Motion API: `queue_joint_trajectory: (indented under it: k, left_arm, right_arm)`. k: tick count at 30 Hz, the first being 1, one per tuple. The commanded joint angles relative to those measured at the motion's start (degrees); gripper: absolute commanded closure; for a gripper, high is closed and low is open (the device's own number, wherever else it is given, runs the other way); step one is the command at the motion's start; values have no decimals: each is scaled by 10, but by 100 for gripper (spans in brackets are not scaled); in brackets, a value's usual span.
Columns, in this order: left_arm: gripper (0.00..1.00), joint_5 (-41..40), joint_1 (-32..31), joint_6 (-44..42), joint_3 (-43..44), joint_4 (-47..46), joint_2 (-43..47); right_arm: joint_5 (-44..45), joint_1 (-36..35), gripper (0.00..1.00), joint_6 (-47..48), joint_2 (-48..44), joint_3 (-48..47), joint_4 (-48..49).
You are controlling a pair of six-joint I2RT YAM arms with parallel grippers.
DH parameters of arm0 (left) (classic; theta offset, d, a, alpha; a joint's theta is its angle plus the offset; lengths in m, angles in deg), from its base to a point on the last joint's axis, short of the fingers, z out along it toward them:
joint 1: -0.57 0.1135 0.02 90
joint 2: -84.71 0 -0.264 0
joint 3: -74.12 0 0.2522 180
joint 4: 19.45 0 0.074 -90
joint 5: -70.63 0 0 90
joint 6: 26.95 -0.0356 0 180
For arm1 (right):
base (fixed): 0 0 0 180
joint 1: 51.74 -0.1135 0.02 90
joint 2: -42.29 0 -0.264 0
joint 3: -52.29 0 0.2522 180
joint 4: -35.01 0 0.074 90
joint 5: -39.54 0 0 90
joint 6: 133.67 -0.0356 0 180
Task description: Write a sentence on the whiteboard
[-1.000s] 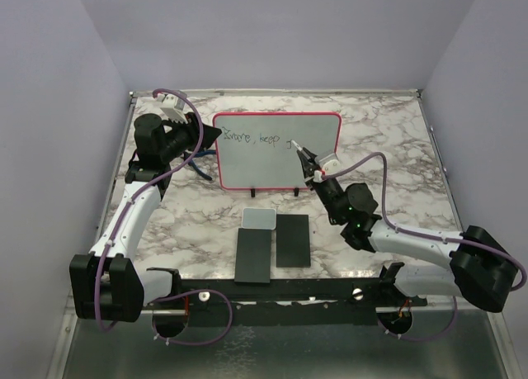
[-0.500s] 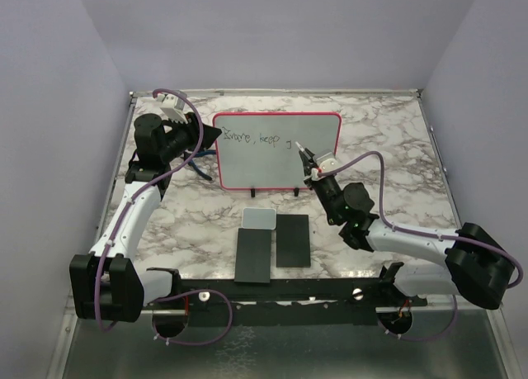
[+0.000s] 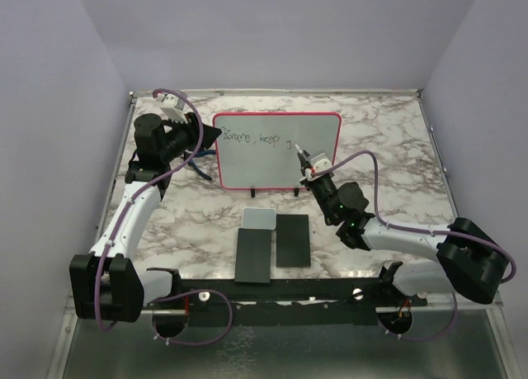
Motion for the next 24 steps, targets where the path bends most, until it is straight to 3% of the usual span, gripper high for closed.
queue_joint_trajectory:
  k: [1, 24]
  left_arm:
    - [73, -7, -4, -9, -6, 9, 12]
    - [73, -6, -5, -9, -7, 9, 14]
  right_arm:
    - [14, 1, 99, 11, 11, -11, 29]
    - [8, 3, 99, 24, 32, -27, 39]
